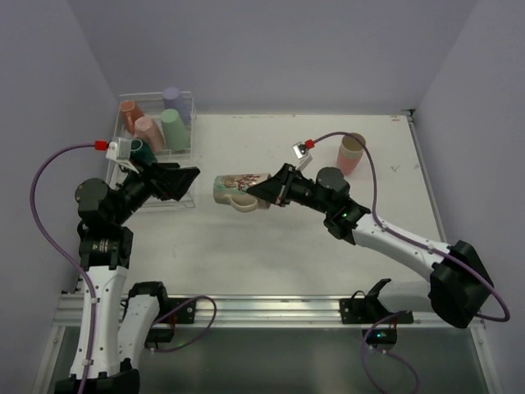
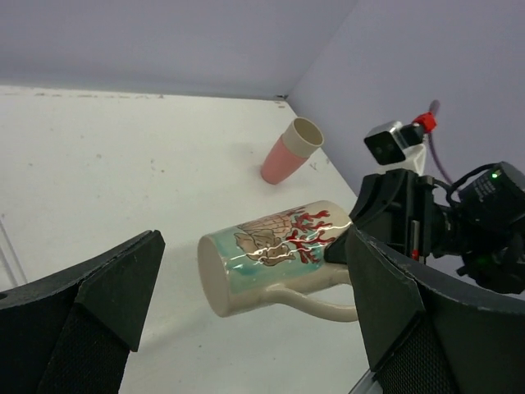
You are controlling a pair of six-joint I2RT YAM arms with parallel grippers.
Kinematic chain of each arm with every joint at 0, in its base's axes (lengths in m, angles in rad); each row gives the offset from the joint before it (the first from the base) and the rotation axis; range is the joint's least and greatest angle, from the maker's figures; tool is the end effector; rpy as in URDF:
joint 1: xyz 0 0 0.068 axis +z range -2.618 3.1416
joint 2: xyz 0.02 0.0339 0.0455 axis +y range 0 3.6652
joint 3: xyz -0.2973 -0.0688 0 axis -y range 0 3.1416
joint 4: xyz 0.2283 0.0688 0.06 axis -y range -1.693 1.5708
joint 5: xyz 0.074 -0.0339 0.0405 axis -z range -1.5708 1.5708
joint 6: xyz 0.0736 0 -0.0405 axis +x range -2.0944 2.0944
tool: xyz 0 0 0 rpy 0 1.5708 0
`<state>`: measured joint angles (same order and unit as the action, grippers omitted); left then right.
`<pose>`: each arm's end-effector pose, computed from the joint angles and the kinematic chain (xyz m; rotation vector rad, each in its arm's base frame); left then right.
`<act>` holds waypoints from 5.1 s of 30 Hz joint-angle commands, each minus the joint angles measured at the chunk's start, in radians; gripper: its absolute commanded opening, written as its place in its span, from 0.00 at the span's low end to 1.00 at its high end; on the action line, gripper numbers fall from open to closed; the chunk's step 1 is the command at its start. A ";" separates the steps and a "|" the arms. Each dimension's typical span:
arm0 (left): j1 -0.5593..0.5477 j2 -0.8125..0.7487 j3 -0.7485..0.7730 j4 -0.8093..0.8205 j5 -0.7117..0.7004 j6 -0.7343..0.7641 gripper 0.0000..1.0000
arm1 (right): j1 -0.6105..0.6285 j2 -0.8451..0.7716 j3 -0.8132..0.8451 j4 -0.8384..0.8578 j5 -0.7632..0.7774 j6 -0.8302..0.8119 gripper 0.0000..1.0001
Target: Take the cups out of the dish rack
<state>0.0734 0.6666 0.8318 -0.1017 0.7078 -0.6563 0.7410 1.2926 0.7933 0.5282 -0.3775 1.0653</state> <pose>0.1345 -0.0381 0.4023 0.0164 1.6077 -0.9875 0.2103 0.2292 0.3468 -0.0583 1.8204 1.6559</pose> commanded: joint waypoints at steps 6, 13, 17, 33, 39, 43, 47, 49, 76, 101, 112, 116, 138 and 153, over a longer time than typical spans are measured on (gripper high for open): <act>0.002 0.004 0.032 -0.122 -0.053 0.173 1.00 | -0.087 -0.236 0.144 -0.709 0.270 -0.516 0.00; -0.063 -0.024 -0.011 -0.119 -0.070 0.234 1.00 | -0.244 -0.299 0.146 -1.106 0.501 -0.663 0.00; -0.150 -0.051 -0.034 -0.133 -0.109 0.273 1.00 | -0.273 -0.271 0.146 -1.195 0.704 -0.688 0.00; -0.303 -0.093 -0.059 -0.188 -0.281 0.350 1.00 | -0.357 -0.067 0.247 -1.260 0.712 -0.797 0.00; -0.308 -0.061 -0.068 -0.171 -0.288 0.346 1.00 | -0.376 -0.006 0.274 -1.205 0.617 -0.835 0.00; -0.308 -0.038 -0.065 -0.173 -0.295 0.348 1.00 | -0.380 0.039 0.302 -1.191 0.592 -0.849 0.00; -0.308 -0.022 -0.057 -0.173 -0.306 0.343 1.00 | -0.388 0.063 0.316 -1.183 0.568 -0.852 0.00; -0.308 -0.010 -0.053 -0.171 -0.306 0.343 1.00 | -0.391 0.071 0.316 -1.188 0.557 -0.849 0.13; -0.307 0.277 0.254 -0.162 -0.919 0.279 1.00 | -0.359 -0.412 0.245 -0.940 0.238 -0.702 0.90; 0.065 0.878 0.474 -0.086 -0.946 0.556 1.00 | -0.048 -0.389 -0.042 -0.507 0.095 -0.587 0.89; 0.141 0.988 0.451 -0.032 -0.729 0.650 1.00 | -0.038 -0.385 -0.049 -0.499 0.074 -0.588 0.89; 0.143 1.031 0.470 -0.039 -0.732 0.652 1.00 | -0.034 -0.377 -0.045 -0.497 0.065 -0.588 0.89; 0.143 0.927 0.379 0.014 -0.797 0.587 0.28 | -0.008 -0.337 -0.013 -0.494 0.060 -0.577 0.89; 0.141 0.487 0.191 -0.003 -0.611 0.345 0.14 | 0.063 -0.231 0.023 -0.289 0.039 -0.358 0.89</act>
<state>0.2104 1.2533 1.0283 -0.1856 0.0002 -0.2176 0.7925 1.0496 0.7628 0.1226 -0.3103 0.6243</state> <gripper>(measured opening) 0.809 0.888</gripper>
